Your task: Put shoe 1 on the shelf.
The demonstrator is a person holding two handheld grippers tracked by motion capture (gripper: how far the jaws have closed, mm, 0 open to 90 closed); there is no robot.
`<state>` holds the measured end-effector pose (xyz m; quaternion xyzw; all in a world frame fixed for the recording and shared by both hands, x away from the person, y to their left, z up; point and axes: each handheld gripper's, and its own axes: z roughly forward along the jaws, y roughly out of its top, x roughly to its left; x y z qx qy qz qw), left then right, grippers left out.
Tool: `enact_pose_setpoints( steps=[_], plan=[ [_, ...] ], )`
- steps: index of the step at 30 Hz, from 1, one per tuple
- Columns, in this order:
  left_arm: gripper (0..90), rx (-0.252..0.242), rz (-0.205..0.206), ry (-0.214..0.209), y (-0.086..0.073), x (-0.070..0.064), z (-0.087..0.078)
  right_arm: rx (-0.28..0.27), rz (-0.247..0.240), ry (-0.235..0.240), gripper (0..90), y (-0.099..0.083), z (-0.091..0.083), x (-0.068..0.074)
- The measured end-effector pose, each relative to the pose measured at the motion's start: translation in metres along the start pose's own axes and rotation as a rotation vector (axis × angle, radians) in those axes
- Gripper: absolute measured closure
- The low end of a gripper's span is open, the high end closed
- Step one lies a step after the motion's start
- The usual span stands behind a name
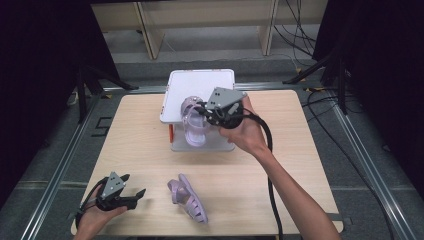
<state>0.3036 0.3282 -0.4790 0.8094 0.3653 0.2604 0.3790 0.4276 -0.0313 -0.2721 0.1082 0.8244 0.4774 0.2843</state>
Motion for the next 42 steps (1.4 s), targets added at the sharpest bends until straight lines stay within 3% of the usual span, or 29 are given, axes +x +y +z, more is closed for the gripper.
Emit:
enact_pose_setpoints(
  steps=[2, 4, 7, 10, 12, 13, 14, 16, 21, 22, 23, 24, 25, 26, 27, 29, 31, 32, 36, 38, 39, 40, 41, 42],
  plan=[
    [21.1, 0.021, 0.025, 0.007, 0.0, 0.002, -0.001, 0.004, -0.01, -0.016, 81.8, 0.002, 0.01, -0.009],
    [21.1, 0.021, 0.023, 0.008, 0.0, 0.002, -0.001, 0.005, -0.018, -0.022, 81.8, 0.003, 0.013, -0.012],
    [21.1, 0.004, 0.01, 0.0, 0.0, 0.001, -0.001, 0.025, 0.001, -0.04, 81.8, 0.004, 0.033, -0.025],
    [21.1, 0.007, 0.011, 0.001, 0.0, 0.001, -0.001, 0.036, -0.02, -0.065, 81.8, 0.004, 0.045, -0.035],
    [21.1, 0.0, 0.004, -0.005, 0.0, 0.0, -0.001, 0.053, -0.002, -0.072, 81.8, 0.004, 0.053, -0.04],
    [21.1, 0.0, 0.01, -0.003, 0.0, 0.0, -0.001, 0.056, -0.023, -0.08, 81.8, 0.004, 0.057, -0.044],
    [21.1, 0.007, 0.017, 0.0, 0.0, 0.001, -0.001, 0.063, -0.008, -0.079, 81.8, 0.003, 0.062, -0.046],
    [21.1, -0.002, 0.004, -0.006, 0.0, 0.0, 0.0, 0.071, -0.021, -0.09, 81.8, 0.002, 0.07, -0.051],
    [21.1, 0.02, 0.023, -0.001, 0.0, 0.001, -0.002, 0.103, 0.022, -0.094, 81.7, -0.004, 0.09, -0.06],
    [21.1, 0.02, 0.023, -0.001, 0.0, 0.001, -0.002, 0.103, 0.005, -0.095, 81.8, -0.005, 0.093, -0.062],
    [21.1, 0.019, 0.025, -0.003, 0.0, 0.001, -0.001, 0.109, 0.021, -0.103, 81.7, -0.006, 0.096, -0.063],
    [21.1, 0.008, 0.046, 0.002, 0.0, 0.002, 0.0, 0.113, 0.012, -0.099, 81.7, -0.007, 0.099, -0.064],
    [21.1, -0.002, -0.001, -0.008, 0.0, -0.001, 0.0, 0.117, 0.016, -0.101, 81.7, -0.008, 0.102, -0.065],
    [21.1, 0.009, 0.028, -0.007, 0.0, 0.001, 0.0, 0.115, 0.0, -0.103, 81.6, -0.009, 0.105, -0.068],
    [21.1, 0.001, 0.007, -0.011, 0.0, -0.001, 0.0, 0.122, 0.015, -0.105, 81.6, -0.01, 0.108, -0.069],
    [21.1, -0.002, 0.011, -0.007, 0.0, -0.001, 0.0, 0.121, -0.015, -0.107, 81.4, -0.01, 0.113, -0.072],
    [21.1, 0.006, -0.001, -0.007, 0.0, -0.001, -0.001, 0.13, 0.004, -0.105, 81.1, -0.011, 0.117, -0.071],
    [21.1, 0.018, 0.029, -0.01, 0.0, 0.001, -0.002, 0.133, -0.02, -0.107, 80.9, -0.012, 0.118, -0.072],
    [21.1, 0.0, 0.006, -0.005, 0.0, -0.001, -0.001, 0.13, 0.003, -0.114, 72.9, -0.013, 0.121, -0.069],
    [21.1, -0.008, 0.02, -0.008, 0.0, -0.001, 0.0, 0.133, 0.019, -0.121, 70.3, -0.013, 0.121, -0.068],
    [21.1, 0.005, -0.002, -0.007, 0.0, -0.002, -0.001, 0.128, 0.04, -0.118, 59.3, -0.011, 0.12, -0.068],
    [21.1, 0.005, -0.002, -0.007, 0.0, -0.002, -0.001, 0.128, 0.04, -0.118, 59.3, -0.011, 0.12, -0.068],
    [21.1, 0.003, -0.002, -0.007, 0.0, -0.002, -0.001, 0.117, 0.084, -0.126, 53.9, -0.01, 0.117, -0.066],
    [21.1, 0.003, -0.003, -0.006, 0.0, -0.002, -0.001, 0.115, 0.09, -0.122, 52.0, -0.009, 0.115, -0.066]
  ],
)
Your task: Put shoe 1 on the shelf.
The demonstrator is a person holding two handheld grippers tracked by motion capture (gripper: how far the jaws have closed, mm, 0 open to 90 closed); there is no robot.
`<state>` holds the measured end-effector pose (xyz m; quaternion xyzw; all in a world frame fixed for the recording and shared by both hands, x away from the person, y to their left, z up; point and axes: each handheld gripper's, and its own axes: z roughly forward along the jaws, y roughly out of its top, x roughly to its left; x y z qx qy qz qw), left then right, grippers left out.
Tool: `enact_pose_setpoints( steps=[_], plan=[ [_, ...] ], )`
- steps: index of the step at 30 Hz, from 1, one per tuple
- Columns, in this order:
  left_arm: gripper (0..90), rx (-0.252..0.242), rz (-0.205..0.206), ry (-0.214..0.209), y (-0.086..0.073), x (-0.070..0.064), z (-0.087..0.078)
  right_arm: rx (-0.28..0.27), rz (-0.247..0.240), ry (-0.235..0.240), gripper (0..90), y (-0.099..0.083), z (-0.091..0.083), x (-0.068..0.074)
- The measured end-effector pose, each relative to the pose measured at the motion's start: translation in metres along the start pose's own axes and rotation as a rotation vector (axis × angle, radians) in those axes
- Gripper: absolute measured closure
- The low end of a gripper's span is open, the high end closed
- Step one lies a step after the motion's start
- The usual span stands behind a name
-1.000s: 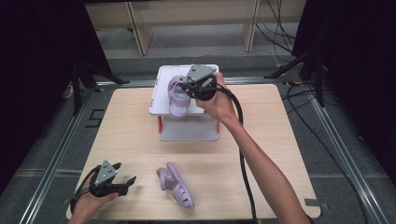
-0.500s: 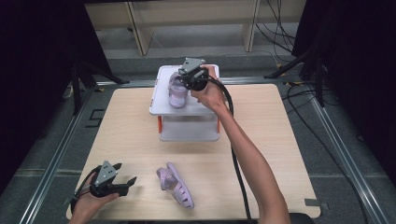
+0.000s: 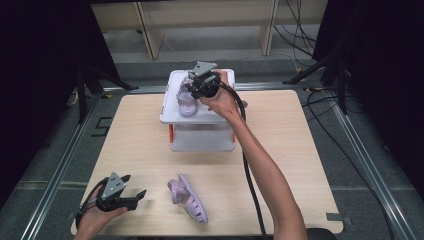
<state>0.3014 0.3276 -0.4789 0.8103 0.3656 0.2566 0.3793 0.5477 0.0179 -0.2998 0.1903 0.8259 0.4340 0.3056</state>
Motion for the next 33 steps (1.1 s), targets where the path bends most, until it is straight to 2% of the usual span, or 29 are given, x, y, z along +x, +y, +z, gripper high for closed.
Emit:
enact_pose_setpoints(
  steps=[2, 5, 6, 7, 9, 10, 11, 13, 14, 16, 17, 18, 19, 23, 25, 26, 27, 28, 29, 30, 33],
  plan=[
    [21.1, 0.005, 0.004, 0.001, 0.0, 0.0, 0.0, -0.011, 0.02, -0.006, 48.3, 0.001, -0.006, 0.001],
    [21.1, 0.002, 0.003, 0.001, 0.0, 0.0, 0.0, -0.062, 0.089, 0.01, 44.3, 0.0, -0.022, 0.002],
    [21.1, 0.002, 0.003, 0.001, 0.0, 0.0, 0.0, -0.075, 0.097, 0.012, 44.1, -0.001, -0.028, 0.004],
    [21.1, 0.0, -0.001, 0.005, 0.0, 0.0, 0.0, -0.083, 0.092, 0.026, 43.6, -0.003, -0.035, 0.006],
    [21.1, 0.006, 0.025, 0.005, 0.0, 0.002, 0.001, -0.092, 0.097, 0.028, 43.3, -0.006, -0.047, 0.013],
    [21.1, 0.007, 0.024, 0.007, 0.0, 0.002, 0.001, -0.096, 0.096, 0.032, 43.1, -0.008, -0.053, 0.016],
    [21.1, -0.003, -0.01, 0.003, -0.001, -0.001, 0.001, -0.102, 0.101, 0.038, 42.9, -0.009, -0.059, 0.02],
    [21.1, 0.016, 0.031, 0.005, 0.0, 0.002, 0.002, -0.121, 0.102, 0.045, 42.4, -0.013, -0.071, 0.03],
    [21.1, 0.021, 0.025, 0.005, 0.0, 0.001, 0.001, -0.118, 0.1, 0.054, 41.4, -0.016, -0.077, 0.036],
    [21.1, -0.003, 0.021, 0.0, 0.0, 0.001, 0.001, -0.119, 0.081, 0.075, 39.4, -0.022, -0.088, 0.048],
    [21.1, 0.013, 0.012, 0.008, 0.0, 0.001, 0.0, -0.117, 0.085, 0.09, 38.9, -0.025, -0.093, 0.055],
    [21.1, -0.003, 0.007, 0.007, 0.0, 0.001, 0.001, -0.117, 0.082, 0.1, 38.8, -0.03, -0.098, 0.06],
    [21.1, 0.013, 0.004, 0.013, -0.001, 0.001, 0.0, -0.118, 0.076, 0.109, 38.5, -0.033, -0.101, 0.064],
    [21.1, 0.012, 0.005, 0.013, 0.0, 0.0, 0.001, -0.121, 0.07, 0.132, 38.3, -0.053, -0.118, 0.085],
    [21.1, -0.001, 0.0, 0.008, 0.0, -0.001, 0.001, -0.13, 0.094, 0.135, 38.0, -0.063, -0.125, 0.092],
    [21.1, 0.017, -0.002, 0.015, -0.001, 0.0, 0.001, -0.131, 0.088, 0.144, 38.0, -0.07, -0.129, 0.096],
    [21.1, 0.016, 0.007, 0.018, -0.001, 0.001, 0.001, -0.129, 0.113, 0.142, 38.0, -0.075, -0.131, 0.1],
    [21.1, 0.013, 0.001, 0.017, -0.001, 0.001, 0.001, -0.132, 0.108, 0.138, 37.8, -0.08, -0.133, 0.103],
    [21.1, 0.012, -0.001, 0.016, 0.0, 0.001, 0.001, -0.121, 0.134, 0.143, 37.4, -0.085, -0.135, 0.107],
    [21.1, 0.014, 0.003, 0.016, 0.0, 0.001, 0.001, -0.119, 0.121, 0.14, 37.5, -0.09, -0.136, 0.108],
    [21.1, 0.009, 0.027, 0.017, 0.001, 0.002, 0.001, -0.105, 0.161, 0.138, 37.5, -0.104, -0.137, 0.12]
  ],
)
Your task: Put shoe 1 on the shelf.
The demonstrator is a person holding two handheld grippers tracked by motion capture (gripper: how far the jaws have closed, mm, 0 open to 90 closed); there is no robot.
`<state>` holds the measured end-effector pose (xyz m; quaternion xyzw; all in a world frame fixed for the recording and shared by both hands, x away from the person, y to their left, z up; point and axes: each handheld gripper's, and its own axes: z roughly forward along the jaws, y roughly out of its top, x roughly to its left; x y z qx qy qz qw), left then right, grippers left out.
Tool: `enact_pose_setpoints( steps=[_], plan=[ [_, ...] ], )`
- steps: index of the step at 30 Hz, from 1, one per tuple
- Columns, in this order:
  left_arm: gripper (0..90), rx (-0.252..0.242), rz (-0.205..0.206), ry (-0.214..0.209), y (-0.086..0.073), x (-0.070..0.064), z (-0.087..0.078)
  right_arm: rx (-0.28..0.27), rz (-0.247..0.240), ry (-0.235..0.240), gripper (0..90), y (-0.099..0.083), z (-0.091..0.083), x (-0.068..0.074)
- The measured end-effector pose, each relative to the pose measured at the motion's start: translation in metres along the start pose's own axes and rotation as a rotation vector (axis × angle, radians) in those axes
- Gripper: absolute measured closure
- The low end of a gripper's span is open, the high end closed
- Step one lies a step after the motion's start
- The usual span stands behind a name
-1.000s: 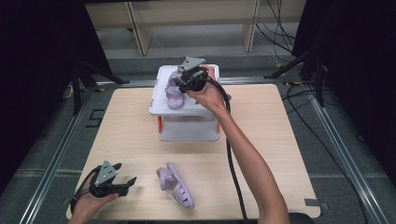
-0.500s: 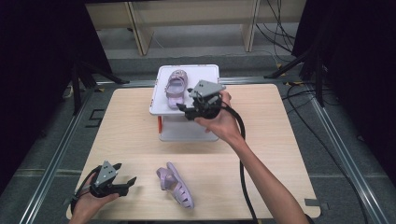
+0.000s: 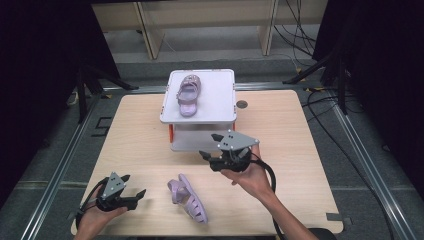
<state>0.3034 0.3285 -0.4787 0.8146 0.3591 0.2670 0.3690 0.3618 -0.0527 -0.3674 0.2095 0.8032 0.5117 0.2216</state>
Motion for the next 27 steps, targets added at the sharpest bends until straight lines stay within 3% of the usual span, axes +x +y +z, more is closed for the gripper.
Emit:
enact_pose_setpoints(
  steps=[6, 10, 11, 13, 15, 18, 19, 25, 27],
  plan=[
    [21.1, -0.006, -0.034, -0.003, 0.0, -0.001, -0.001, 0.07, 0.026, 0.048, 37.5, -0.028, 0.003, 0.023],
    [21.1, -0.016, -0.027, -0.015, 0.0, -0.001, 0.0, 0.087, 0.035, 0.086, 37.6, -0.042, 0.006, 0.035],
    [21.1, -0.001, 0.0, -0.011, 0.0, 0.001, 0.0, 0.093, 0.038, 0.093, 37.5, -0.044, 0.006, 0.038],
    [21.1, -0.01, -0.028, -0.006, -0.001, -0.001, 0.0, 0.102, 0.044, 0.107, 37.6, -0.046, 0.005, 0.043],
    [21.1, 0.003, -0.009, -0.006, 0.0, 0.001, 0.0, 0.095, 0.045, 0.111, 37.6, -0.047, 0.006, 0.046],
    [21.1, -0.013, -0.05, -0.01, 0.0, -0.002, 0.001, 0.104, 0.041, 0.141, 37.6, -0.05, 0.003, 0.058],
    [21.1, 0.002, -0.011, -0.005, 0.0, 0.0, 0.0, 0.111, 0.043, 0.152, 37.5, -0.051, 0.002, 0.063],
    [21.1, 0.014, -0.006, -0.007, 0.0, 0.001, 0.0, 0.145, 0.031, 0.182, 37.4, -0.054, 0.001, 0.077],
    [21.1, -0.001, -0.027, -0.01, -0.001, 0.0, 0.001, 0.152, 0.037, 0.19, 37.4, -0.053, -0.001, 0.079]
  ],
)
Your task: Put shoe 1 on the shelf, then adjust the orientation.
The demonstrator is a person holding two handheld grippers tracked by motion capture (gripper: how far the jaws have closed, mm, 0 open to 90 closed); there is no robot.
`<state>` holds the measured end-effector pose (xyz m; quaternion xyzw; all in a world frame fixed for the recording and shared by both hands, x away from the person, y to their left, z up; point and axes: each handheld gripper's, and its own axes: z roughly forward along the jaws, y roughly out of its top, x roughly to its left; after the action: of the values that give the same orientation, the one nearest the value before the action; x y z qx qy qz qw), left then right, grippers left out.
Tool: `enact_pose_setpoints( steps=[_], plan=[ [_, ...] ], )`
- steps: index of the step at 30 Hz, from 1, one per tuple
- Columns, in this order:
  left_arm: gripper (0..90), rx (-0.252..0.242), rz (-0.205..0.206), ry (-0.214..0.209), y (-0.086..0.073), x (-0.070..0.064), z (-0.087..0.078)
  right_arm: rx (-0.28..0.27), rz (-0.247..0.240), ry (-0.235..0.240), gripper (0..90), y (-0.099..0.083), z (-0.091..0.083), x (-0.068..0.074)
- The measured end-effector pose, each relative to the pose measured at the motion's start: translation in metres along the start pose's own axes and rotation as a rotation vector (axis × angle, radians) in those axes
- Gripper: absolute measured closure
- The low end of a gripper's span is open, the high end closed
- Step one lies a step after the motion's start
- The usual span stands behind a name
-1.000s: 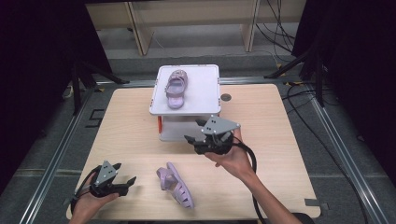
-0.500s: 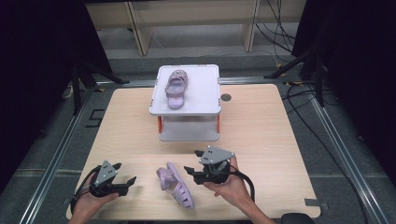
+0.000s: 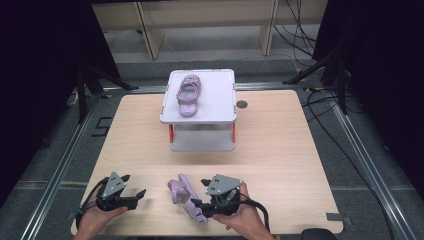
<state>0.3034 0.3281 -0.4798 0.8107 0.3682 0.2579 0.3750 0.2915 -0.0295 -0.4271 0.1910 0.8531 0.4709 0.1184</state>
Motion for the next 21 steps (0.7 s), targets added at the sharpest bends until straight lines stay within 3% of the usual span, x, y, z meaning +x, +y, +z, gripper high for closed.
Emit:
enact_pose_setpoints(
  steps=[12, 15, 17, 21],
  plan=[
    [21.1, 0.001, -0.006, 0.008, 0.0, 0.0, 0.0, 0.044, 0.012, 0.036, 36.8, -0.005, 0.003, 0.013],
    [21.1, 0.005, 0.019, 0.009, 0.0, 0.001, -0.001, 0.052, 0.004, 0.043, 36.7, -0.006, 0.006, 0.017],
    [21.1, -0.01, -0.014, 0.003, 0.0, -0.001, -0.001, 0.059, 0.005, 0.048, 36.5, -0.008, 0.008, 0.019],
    [21.1, 0.005, 0.015, 0.008, 0.0, 0.001, -0.001, 0.075, 0.003, 0.061, 36.0, -0.01, 0.012, 0.023]
  ],
)
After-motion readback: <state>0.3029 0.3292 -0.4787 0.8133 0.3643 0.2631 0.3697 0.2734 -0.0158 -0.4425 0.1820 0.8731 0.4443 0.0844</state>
